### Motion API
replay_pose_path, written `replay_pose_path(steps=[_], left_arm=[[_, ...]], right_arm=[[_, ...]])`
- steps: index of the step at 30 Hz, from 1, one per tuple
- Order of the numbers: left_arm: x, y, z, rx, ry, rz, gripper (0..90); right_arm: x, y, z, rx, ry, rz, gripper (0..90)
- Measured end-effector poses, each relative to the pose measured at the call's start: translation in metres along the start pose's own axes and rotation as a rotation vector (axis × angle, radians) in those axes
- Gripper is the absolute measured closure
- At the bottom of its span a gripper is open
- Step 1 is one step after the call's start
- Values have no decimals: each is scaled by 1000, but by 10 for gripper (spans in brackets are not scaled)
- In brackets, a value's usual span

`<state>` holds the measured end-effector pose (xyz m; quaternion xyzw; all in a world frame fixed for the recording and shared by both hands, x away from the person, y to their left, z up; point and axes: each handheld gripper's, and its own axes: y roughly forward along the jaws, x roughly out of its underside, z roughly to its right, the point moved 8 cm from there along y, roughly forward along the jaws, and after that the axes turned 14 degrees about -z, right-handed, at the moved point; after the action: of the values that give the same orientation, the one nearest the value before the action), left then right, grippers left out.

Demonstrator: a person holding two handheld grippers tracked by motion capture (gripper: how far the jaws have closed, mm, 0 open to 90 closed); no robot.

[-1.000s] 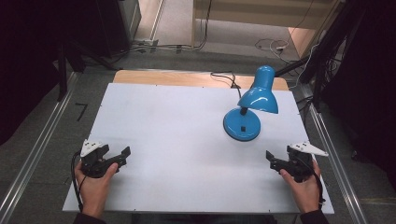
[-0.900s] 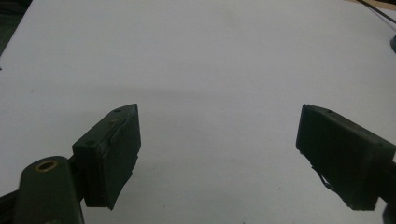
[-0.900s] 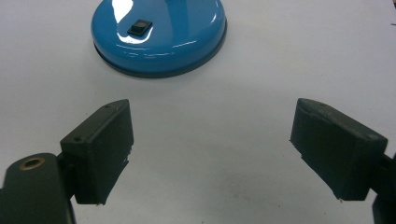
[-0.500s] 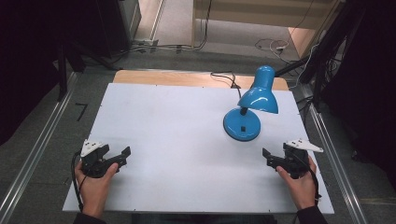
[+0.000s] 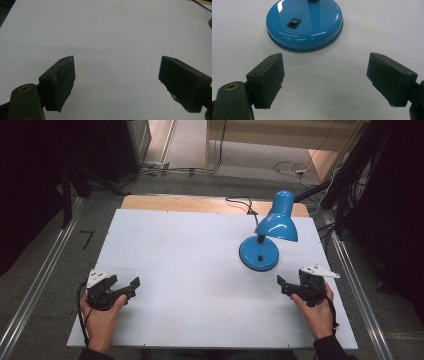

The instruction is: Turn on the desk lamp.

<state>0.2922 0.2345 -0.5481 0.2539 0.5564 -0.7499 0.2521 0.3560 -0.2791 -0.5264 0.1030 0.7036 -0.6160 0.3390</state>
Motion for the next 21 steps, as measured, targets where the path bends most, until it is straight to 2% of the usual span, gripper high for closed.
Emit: replay_pose_path(steps=[11, 21], left_arm=[[0, 0, 0, 3, 0, 0, 147], [0, 0, 0, 4, 0, -1, 147]], right_arm=[[-5, 4, -2, 2, -1, 1, 135], [-12, 8, -6, -8, -9, 20, 184]])
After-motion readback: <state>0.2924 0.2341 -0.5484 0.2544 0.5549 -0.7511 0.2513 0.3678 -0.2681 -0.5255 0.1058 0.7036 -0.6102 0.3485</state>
